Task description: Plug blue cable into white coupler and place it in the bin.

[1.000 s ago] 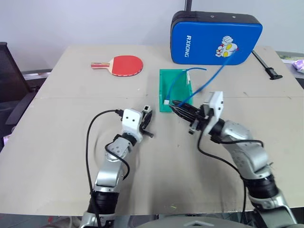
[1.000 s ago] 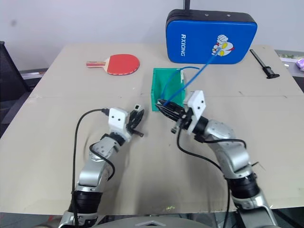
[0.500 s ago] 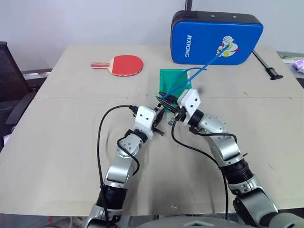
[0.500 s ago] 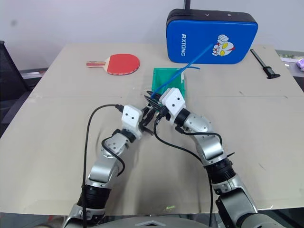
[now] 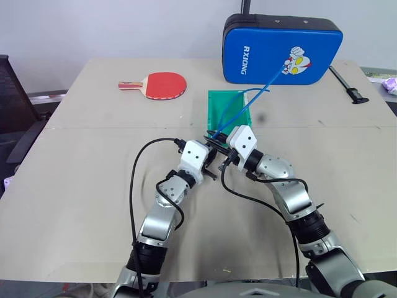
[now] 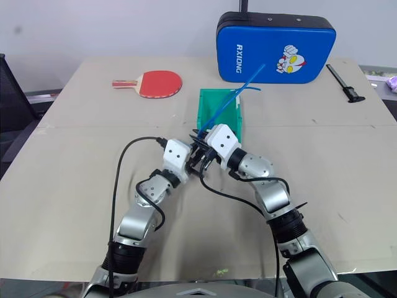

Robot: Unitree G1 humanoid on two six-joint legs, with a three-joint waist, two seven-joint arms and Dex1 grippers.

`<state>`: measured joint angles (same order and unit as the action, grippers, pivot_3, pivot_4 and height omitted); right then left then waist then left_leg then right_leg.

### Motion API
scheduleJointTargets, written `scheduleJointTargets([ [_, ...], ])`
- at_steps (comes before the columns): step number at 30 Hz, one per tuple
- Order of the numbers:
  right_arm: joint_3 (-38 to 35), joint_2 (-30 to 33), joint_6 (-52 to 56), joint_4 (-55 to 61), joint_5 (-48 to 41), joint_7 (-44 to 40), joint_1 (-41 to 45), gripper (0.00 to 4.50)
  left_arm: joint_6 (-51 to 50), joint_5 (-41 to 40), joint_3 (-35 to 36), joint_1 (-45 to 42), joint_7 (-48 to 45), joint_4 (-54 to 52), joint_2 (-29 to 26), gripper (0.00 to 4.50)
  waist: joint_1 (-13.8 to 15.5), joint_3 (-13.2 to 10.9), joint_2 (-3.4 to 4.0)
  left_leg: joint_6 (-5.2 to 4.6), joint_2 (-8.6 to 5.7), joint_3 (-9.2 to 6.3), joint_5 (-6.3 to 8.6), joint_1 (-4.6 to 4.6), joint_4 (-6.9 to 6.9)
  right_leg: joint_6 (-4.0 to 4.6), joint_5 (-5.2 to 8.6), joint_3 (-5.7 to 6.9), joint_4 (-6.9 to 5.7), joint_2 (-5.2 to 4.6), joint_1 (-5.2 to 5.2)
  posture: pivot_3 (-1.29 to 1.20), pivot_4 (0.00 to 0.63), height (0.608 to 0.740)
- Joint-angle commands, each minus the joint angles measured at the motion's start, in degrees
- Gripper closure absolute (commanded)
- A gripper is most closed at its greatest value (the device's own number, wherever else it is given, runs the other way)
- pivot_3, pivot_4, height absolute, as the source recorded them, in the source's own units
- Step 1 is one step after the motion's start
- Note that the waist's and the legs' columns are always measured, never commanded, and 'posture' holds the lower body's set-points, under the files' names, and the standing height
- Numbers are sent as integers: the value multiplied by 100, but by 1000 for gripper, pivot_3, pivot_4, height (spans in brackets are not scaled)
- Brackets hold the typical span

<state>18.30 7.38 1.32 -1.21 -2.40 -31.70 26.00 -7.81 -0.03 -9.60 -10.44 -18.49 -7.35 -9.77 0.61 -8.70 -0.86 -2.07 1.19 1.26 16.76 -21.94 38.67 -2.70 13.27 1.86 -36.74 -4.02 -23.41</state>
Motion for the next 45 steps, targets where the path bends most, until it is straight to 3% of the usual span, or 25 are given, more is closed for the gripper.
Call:
scheduleJointTargets([
  [1, -63, 16, 116, 29, 108, 108, 19, 4500, 141, -52, -5, -23, -24, -346, 31, 4201, 0, 0, 0, 0, 0, 0, 0, 0, 0, 0, 0, 0, 0, 0, 0, 0, 150, 728],
  [11, 36, 147, 598, 83, 403, 164, 27, 4500, 201, 64, -115, 23, -60, -356, -25, 4201, -1, 0, 0, 0, 0, 0, 0, 0, 0, 0, 0, 0, 0, 0, 0, 0, 150, 728],
  [23, 464, 539, 2127, 499, 498, -156, -493, 4500, -340, -265, -278, 242, -440, -553, 49, 4201, 2, 1, 1, -2, -1, 0, 1, -1, 0, 0, 0, 1, 1, 0, 0, 0, 150, 728],
  [40, 412, 86, 2616, -856, -37, -307, -863, 4500, -811, -168, -345, 356, -505, -557, -61, 4201, -140, 148, 50, -6, 0, 1, 3, 35, -2, 1, 1, -6, -4, 3, 24, 0, 150, 728],
  [45, 354, 51, 1982, -927, 31, -162, -754, 4500, -807, -170, -331, 394, -521, -577, -81, 4201, -146, 156, 50, -6, 1, 1, 4, 41, -7, 2, 2, -11, -4, 5, 25, 0, 150, 728],
])
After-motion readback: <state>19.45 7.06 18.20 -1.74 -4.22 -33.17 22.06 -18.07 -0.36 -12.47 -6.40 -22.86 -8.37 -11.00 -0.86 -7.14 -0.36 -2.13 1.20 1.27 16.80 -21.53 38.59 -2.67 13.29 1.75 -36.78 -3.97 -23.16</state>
